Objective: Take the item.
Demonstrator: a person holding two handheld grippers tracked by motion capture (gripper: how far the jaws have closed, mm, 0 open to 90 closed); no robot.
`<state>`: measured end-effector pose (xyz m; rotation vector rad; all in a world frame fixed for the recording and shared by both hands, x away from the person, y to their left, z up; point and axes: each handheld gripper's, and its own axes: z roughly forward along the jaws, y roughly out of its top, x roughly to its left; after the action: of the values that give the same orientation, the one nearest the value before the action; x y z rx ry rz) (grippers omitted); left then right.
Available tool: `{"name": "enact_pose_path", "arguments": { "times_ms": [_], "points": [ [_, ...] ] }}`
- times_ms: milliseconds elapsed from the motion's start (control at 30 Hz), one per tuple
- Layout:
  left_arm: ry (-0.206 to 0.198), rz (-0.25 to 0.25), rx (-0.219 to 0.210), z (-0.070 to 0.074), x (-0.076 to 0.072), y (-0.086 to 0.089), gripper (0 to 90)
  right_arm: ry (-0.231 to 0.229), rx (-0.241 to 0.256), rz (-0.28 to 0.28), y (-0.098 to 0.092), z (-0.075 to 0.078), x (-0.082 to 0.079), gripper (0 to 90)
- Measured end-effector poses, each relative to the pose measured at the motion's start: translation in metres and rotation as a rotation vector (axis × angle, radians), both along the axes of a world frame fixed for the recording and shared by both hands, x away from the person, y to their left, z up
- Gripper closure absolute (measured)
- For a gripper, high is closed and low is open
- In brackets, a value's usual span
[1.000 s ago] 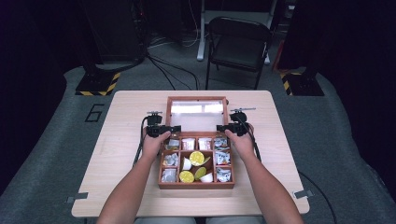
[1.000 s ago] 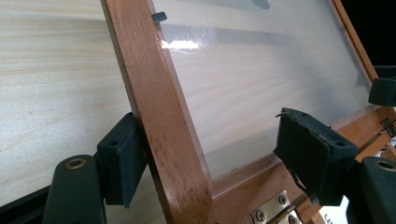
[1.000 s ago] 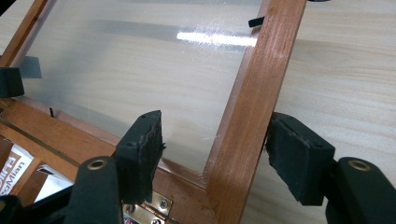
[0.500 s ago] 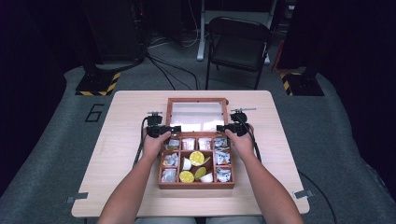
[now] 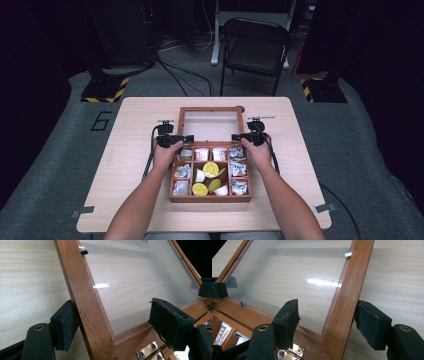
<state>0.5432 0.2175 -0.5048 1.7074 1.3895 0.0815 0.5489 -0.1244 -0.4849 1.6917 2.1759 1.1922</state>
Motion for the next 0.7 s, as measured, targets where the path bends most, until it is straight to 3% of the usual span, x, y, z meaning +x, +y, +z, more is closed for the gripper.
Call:
{"name": "enact_pose_path", "arguments": {
  "times_ms": [700],
  "points": [
    [0.042, 0.008, -0.008, -0.0027, 0.0008, 0.0012, 23.7, 0.057, 0.053, -0.023, -0.0028, -0.0058, 0.0026, 34.9]
  ]
}}
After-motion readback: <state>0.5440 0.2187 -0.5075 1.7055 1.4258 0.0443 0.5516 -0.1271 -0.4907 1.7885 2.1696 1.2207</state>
